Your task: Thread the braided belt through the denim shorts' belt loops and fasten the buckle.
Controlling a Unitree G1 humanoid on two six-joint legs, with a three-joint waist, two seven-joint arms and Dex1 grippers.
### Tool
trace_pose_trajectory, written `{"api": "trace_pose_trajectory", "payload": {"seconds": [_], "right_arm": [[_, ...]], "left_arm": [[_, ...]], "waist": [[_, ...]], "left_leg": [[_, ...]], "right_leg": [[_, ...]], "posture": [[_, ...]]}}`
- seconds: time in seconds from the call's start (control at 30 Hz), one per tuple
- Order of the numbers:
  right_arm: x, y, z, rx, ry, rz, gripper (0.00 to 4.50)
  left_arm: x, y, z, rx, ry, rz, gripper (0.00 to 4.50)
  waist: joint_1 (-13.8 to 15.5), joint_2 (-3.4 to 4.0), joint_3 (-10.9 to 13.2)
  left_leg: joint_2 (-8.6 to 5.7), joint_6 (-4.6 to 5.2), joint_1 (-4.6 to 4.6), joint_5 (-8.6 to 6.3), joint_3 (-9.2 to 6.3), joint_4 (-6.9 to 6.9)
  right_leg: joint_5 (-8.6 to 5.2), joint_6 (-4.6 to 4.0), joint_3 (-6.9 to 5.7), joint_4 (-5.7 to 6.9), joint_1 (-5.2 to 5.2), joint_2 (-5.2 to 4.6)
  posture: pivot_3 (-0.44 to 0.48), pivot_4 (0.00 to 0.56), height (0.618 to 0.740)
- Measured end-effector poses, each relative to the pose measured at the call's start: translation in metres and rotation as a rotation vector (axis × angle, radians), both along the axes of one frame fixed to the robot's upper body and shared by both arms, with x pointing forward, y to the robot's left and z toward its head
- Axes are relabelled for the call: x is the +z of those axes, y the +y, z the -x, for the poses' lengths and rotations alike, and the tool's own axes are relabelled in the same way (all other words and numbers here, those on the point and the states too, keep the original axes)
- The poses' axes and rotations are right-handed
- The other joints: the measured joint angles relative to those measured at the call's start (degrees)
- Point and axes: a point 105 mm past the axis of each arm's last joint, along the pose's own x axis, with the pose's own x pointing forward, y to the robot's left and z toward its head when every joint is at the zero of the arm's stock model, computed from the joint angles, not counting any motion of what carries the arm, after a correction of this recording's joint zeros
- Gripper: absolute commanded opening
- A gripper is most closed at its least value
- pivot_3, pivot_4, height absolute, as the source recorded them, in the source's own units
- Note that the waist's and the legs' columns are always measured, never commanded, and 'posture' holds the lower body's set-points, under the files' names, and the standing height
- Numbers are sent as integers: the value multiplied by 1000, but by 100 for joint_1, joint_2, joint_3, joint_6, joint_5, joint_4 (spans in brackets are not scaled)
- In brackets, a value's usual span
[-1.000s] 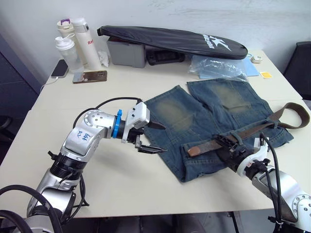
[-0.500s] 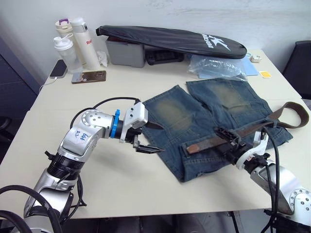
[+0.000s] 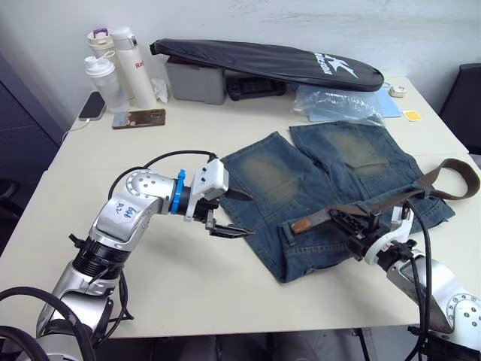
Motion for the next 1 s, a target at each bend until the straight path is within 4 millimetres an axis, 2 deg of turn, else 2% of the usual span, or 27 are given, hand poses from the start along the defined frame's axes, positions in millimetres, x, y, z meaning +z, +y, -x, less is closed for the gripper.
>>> {"api": "trace_pose_trajectory", "payload": {"seconds": [0.2,0.33,0.53,0.7,0.9,0.97,1.0], "right_arm": [[10,-1,-3,-10,-74,86,9],[-6,7,-1,31,-108,256,9],[-20,7,1,58,-123,370,9],[-25,9,3,82,-139,385,9],[-31,31,-1,103,-165,300,9],[-31,36,-4,101,-174,284,9],[-31,39,-6,107,-181,275,9]], "left_arm": [[0,0,0,2,-6,-5,4500],[-1,-1,0,0,-5,-5,4500],[-3,-2,-1,-4,-7,-9,4500],[-3,-5,0,-15,-11,0,4500],[-4,-7,0,-13,-4,-2,4500],[-12,-5,-2,10,17,-45,4500],[-22,-4,-3,34,45,-97,4500]], "waist": [[1,-1,1],[8,0,0],[12,-2,1],[10,-2,2],[-31,-10,3],[-67,-16,1],[-109,-17,1]], "left_leg": [[0,0,1,0,0,-2],[0,0,-1,0,0,-7],[0,0,1,0,0,-6],[0,0,1,0,1,-6],[4,-1,7,0,2,-7],[7,-2,10,-1,2,-8],[7,-2,11,-1,2,-9]], "right_leg": [[0,0,0,-11,0,1],[0,0,0,-15,-2,3],[0,0,0,-15,-1,2],[0,0,0,-15,-1,2],[0,0,2,-12,0,7],[0,0,3,-10,2,8],[0,0,3,-8,2,8]], "posture": [[0,150,740],[0,150,740],[0,150,740],[0,150,740],[0,150,740],[0,150,740],[0,150,740]]}}
